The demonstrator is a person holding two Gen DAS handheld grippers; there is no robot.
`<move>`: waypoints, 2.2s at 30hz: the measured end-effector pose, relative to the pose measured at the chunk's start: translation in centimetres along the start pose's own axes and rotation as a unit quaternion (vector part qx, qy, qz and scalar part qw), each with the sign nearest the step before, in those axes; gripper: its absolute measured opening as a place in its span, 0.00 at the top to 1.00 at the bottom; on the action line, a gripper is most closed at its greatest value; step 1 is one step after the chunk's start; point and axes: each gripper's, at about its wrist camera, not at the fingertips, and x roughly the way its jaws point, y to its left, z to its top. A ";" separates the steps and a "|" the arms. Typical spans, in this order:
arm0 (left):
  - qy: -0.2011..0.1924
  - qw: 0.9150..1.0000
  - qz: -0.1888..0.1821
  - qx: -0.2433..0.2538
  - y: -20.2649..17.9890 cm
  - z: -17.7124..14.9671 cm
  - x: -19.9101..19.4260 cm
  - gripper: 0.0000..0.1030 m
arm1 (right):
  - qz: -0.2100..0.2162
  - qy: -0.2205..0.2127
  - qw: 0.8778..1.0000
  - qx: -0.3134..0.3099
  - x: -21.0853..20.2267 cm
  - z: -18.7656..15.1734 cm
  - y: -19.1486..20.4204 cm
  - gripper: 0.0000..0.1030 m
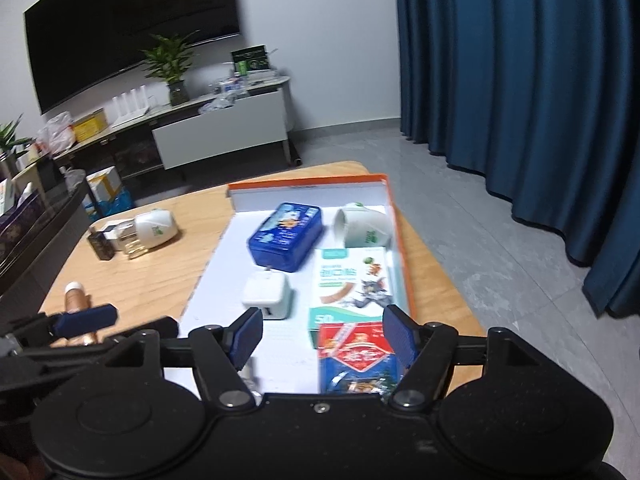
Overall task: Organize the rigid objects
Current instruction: 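Withdraw both tools toward the black charger and copper tube on the table, then grasp the black charger with the left gripper while the right grasps the copper tube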
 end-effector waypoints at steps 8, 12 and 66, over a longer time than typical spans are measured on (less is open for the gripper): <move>-0.013 0.997 0.065 -0.038 5.6 -0.6 -2.2 0.21 | 0.032 0.005 0.999 -0.030 0.0 0.0 3.3 0.20; -0.020 0.992 0.098 -0.071 8.8 -0.8 -3.2 0.20 | 0.048 0.012 0.998 -0.048 0.4 -0.1 5.1 0.20; -0.019 0.993 0.107 -0.040 24.1 4.3 4.6 0.65 | 0.222 0.113 0.950 -0.190 14.2 0.3 25.0 0.19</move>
